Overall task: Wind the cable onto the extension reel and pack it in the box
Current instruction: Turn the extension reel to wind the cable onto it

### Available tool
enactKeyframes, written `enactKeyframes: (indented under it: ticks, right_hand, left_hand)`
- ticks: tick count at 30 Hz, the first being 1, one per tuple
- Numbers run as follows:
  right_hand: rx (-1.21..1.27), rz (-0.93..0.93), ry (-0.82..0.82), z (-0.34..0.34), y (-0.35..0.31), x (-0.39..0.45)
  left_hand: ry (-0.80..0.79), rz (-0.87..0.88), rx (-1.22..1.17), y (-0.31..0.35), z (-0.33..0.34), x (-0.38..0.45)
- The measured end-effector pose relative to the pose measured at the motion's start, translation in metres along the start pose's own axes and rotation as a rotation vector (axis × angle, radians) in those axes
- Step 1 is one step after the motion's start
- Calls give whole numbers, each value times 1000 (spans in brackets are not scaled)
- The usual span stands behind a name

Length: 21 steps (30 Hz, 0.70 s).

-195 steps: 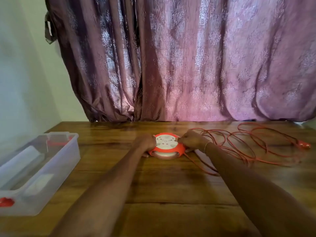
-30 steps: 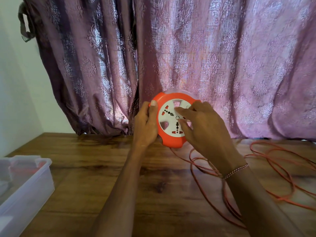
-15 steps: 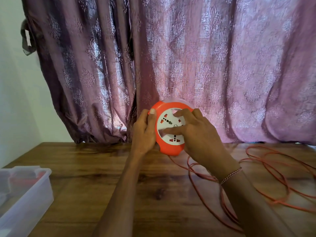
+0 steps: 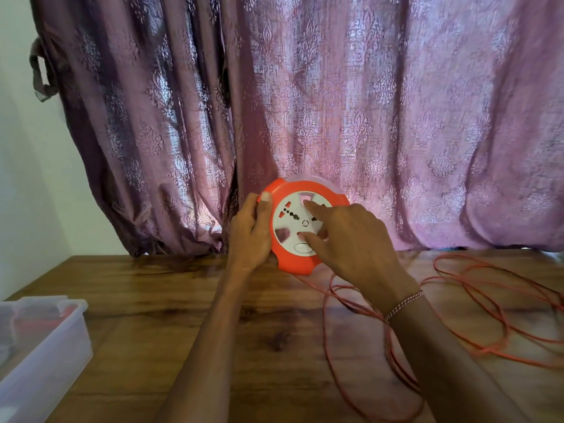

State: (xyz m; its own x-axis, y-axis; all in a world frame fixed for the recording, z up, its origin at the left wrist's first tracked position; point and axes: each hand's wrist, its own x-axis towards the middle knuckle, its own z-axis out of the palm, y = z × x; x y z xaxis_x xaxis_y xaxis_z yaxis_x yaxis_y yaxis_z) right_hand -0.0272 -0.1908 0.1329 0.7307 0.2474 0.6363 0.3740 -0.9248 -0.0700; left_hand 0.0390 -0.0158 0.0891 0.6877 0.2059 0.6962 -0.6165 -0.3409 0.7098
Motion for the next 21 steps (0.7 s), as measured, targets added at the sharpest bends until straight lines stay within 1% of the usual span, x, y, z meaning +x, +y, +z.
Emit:
enactKeyframes:
  ticks: [2,4,6,8,10,13,16,19,21]
  right_hand:
    - [49,-38,35,-4,4,3]
    - [93,-115,71,-7,7,5]
    - [83,-220,5,-6,6,5]
    - [54,-266,-88,-5,2,4]
    - [17,-244,-103,-3,-1,1]
    - [-21,-200,-33,-7,-6,-2]
    - [38,-162,39,-6,-6,-3]
    - [-27,-82,89,1,-4,-3]
    - [-9,9,118,4,-4,-3]
  left_hand:
    - [17,-24,-33,-1,-1,1]
    - [31,-34,-61,-1,-3,2]
    - [35,-28,-61,1,-5,2]
    - [32,-17,-63,4,-4,1]
    - [29,-6,-31,5,-4,1]
    - [25,7,1,5,-2,0]
    - [21,7,-23,8,1,-1]
    - [24,8,-37,9,3,-1]
    - [26,10,-43,11,2,-1]
